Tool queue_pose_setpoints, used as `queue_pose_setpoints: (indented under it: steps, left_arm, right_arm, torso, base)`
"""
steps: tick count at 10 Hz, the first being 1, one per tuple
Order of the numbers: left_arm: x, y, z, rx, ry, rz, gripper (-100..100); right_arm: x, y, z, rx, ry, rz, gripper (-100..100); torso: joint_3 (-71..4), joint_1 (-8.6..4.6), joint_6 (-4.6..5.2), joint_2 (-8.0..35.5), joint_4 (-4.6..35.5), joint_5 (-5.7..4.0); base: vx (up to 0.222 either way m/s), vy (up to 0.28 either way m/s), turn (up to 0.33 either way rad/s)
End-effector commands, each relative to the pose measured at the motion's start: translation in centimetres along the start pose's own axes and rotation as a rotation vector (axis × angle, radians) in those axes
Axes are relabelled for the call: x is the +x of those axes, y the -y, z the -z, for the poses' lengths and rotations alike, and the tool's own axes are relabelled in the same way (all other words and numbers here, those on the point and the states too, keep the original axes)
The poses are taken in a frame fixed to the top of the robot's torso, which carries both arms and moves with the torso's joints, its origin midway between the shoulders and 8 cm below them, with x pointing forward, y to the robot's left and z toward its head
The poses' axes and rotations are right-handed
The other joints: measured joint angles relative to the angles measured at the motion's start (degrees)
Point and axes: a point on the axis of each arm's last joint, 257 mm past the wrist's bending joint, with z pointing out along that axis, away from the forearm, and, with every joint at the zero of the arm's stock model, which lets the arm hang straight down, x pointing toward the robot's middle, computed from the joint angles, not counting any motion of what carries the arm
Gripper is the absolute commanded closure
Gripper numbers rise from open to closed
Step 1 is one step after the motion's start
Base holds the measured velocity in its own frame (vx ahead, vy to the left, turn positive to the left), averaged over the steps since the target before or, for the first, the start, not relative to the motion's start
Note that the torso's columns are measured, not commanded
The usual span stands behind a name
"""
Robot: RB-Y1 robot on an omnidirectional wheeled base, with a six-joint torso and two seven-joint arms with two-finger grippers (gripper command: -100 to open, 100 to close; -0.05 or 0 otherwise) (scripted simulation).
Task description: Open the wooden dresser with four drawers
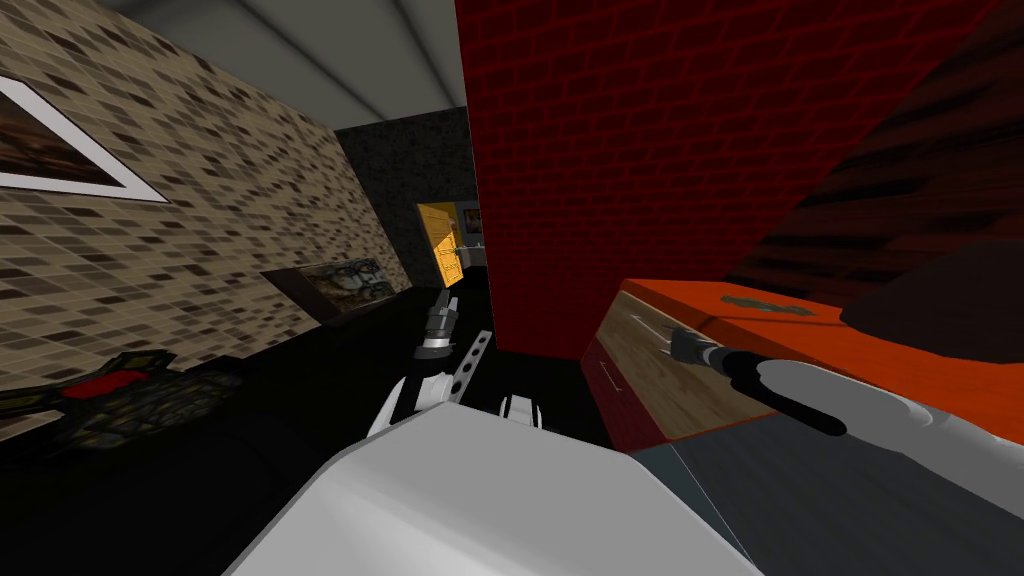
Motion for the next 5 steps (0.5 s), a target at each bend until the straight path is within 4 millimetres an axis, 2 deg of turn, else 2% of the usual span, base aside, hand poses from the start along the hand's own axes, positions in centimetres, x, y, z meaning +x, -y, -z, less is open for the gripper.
queue_pose_setpoints:
  steps: [1,2,3,5]
  left_arm:
    - [0.00,0.00,0.00,0.000,0.000,0.000,0]
    - [0.00,0.00,0.00,0.000,0.000,0.000,0]
    - [0.00,0.00,0.00,0.000,0.000,0.000,0]
    - [0.00,0.00,0.00,0.000,0.000,0.000,0]
  right_arm:
    - [0.08,-0.16,0.17,-0.014,0.004,0.000,-100]
    - [0.07,-0.23,0.19,-0.018,0.006,0.000,-100]
    - [0.07,-0.22,0.19,-0.017,0.006,0.000,100]
    - [0.12,-0.05,0.27,-0.017,0.005,-0.001,100]
  torso:
    - [0.00,-0.02,0.00,0.00,0.00,-0.01]
    - [-0.03,0.01,0.00,-0.06,-0.02,-0.01]
    - [-0.05,0.02,-0.01,-0.08,-0.03,0.00]
    - [-0.02,0.23,-0.13,-0.03,0.03,0.09]
  base:
    - [-0.019,-0.011,0.003]
    - [0.000,0.000,0.000]
    - [0.000,0.000,0.000]
    - [-0.006,0.114,-0.009]
